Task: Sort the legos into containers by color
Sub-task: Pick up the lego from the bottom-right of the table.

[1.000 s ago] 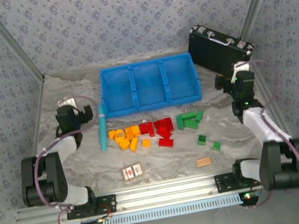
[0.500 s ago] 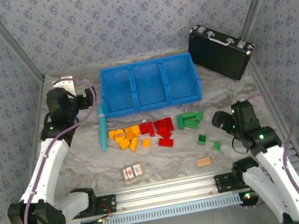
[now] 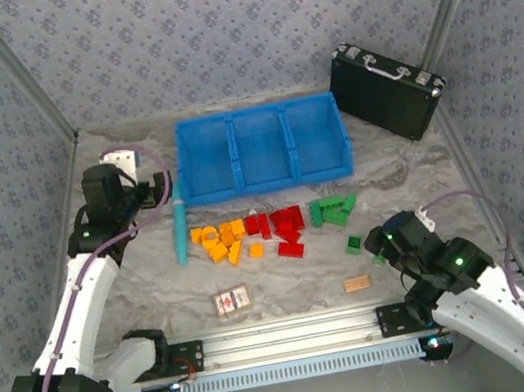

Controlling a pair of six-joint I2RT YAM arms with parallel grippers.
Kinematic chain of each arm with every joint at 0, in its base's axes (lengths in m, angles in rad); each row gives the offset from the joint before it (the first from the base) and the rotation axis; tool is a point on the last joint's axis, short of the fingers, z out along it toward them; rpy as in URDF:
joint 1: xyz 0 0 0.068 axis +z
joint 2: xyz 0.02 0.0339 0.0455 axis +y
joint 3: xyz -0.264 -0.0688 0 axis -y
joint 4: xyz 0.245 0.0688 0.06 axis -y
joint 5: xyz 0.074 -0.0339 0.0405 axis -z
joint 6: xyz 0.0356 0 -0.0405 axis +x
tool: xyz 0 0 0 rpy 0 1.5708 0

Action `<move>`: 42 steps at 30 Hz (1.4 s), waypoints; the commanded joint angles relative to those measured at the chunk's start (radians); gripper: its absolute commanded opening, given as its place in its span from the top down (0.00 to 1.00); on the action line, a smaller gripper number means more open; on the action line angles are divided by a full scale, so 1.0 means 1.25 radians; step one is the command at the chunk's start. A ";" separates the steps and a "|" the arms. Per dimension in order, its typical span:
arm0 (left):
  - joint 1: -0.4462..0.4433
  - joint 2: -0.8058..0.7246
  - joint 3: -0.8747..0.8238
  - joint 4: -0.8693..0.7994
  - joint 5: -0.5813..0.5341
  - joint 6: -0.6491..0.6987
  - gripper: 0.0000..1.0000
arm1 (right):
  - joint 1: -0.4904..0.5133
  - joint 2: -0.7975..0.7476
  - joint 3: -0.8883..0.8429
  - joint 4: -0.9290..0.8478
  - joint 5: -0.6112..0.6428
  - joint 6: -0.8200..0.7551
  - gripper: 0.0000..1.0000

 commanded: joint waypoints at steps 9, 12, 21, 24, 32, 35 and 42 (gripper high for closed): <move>-0.005 -0.012 -0.025 0.024 0.006 0.028 0.00 | 0.001 0.125 -0.052 -0.036 0.061 -0.002 0.25; -0.005 -0.004 -0.038 0.042 0.006 0.028 0.00 | -0.022 0.163 -0.059 0.013 0.052 -0.042 0.26; -0.005 0.007 -0.048 0.047 0.001 0.032 0.00 | -0.081 0.187 -0.055 0.080 -0.001 -0.142 0.26; -0.005 0.018 -0.047 0.051 0.003 0.032 0.00 | -0.089 0.204 -0.058 0.129 -0.016 -0.170 0.26; -0.005 0.034 -0.043 0.054 0.005 0.033 0.00 | -0.101 0.270 -0.055 0.143 -0.038 -0.188 0.27; -0.005 0.035 -0.042 0.055 0.003 0.035 0.00 | -0.110 0.280 -0.051 0.140 -0.035 -0.192 0.28; -0.005 0.048 -0.043 0.061 0.003 0.037 0.00 | -0.129 0.330 -0.048 0.181 -0.050 -0.214 0.34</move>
